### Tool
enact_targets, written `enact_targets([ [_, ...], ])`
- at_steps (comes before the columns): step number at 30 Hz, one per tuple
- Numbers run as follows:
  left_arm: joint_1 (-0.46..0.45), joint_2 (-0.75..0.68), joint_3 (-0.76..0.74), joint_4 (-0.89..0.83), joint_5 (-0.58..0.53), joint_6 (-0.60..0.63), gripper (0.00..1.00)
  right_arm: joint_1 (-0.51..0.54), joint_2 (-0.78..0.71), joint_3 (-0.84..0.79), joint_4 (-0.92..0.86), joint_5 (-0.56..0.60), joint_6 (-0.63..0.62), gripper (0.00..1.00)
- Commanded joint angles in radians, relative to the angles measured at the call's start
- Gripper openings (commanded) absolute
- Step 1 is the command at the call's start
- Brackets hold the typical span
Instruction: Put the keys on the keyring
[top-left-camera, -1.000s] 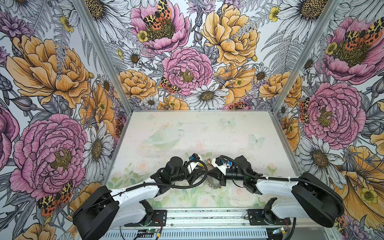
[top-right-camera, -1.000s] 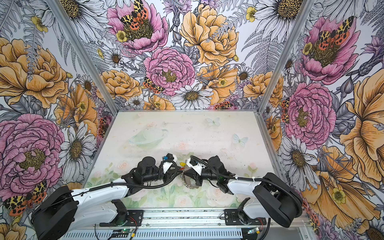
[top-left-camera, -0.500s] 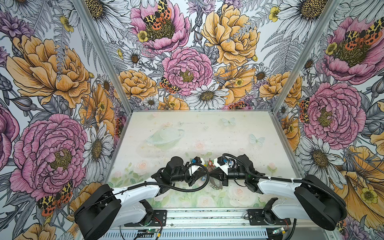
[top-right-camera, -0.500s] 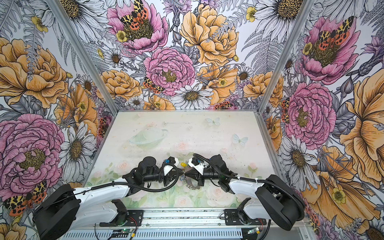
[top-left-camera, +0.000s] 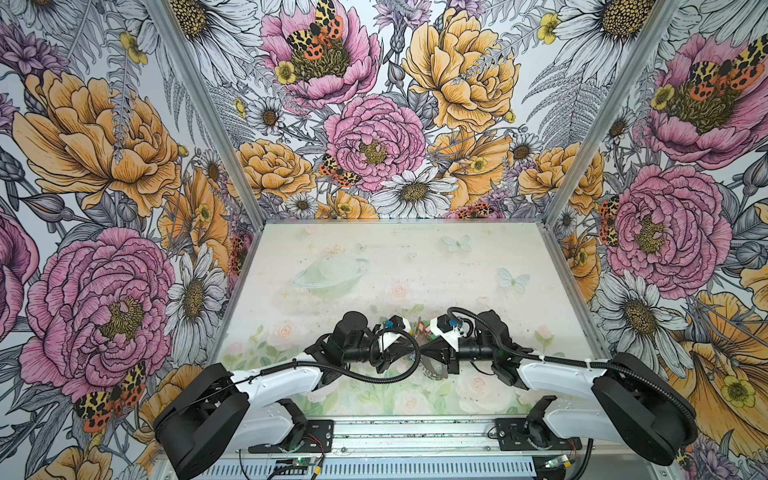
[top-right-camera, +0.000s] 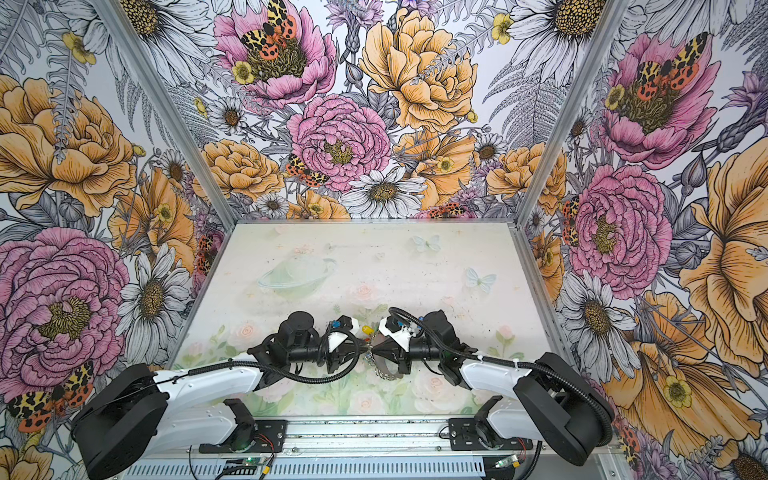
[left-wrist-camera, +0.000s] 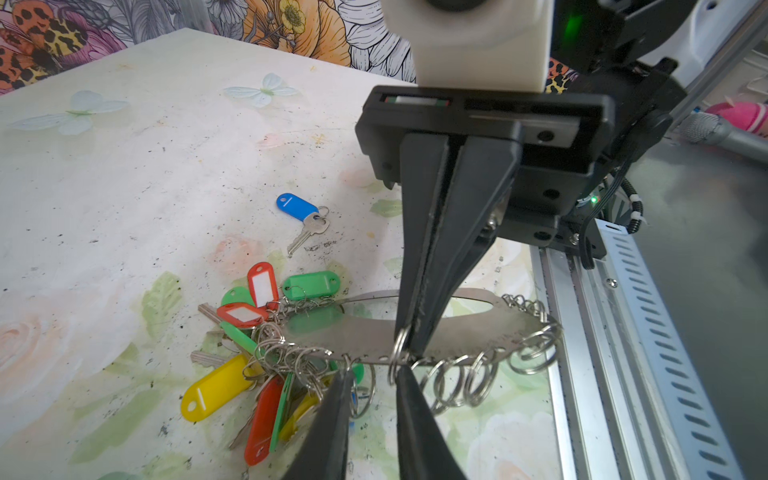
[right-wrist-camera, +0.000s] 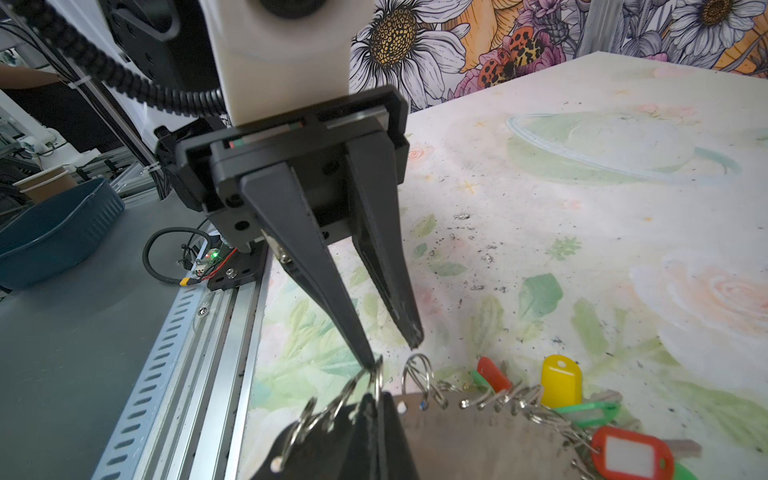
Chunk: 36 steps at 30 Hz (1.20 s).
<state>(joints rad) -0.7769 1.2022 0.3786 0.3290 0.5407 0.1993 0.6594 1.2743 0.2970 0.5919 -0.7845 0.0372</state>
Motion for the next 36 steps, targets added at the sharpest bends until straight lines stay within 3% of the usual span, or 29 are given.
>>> enact_targets([
  [1, -0.012, 0.004, 0.015, -0.014, 0.069, 0.031, 0.2, 0.001, -0.019, 0.009, 0.127, -0.053, 0.005, 0.0],
  [9, -0.023, -0.001, 0.01, 0.004, 0.06, 0.035, 0.12, -0.001, 0.0, 0.009, 0.167, -0.067, 0.022, 0.0],
  [24, -0.024, -0.023, -0.021, 0.116, 0.088, -0.006, 0.07, 0.005, 0.074, -0.008, 0.311, -0.103, 0.053, 0.0],
  [36, -0.019, -0.035, -0.041, 0.162, 0.086, -0.024, 0.12, 0.008, 0.119, -0.021, 0.382, -0.116, 0.067, 0.0],
])
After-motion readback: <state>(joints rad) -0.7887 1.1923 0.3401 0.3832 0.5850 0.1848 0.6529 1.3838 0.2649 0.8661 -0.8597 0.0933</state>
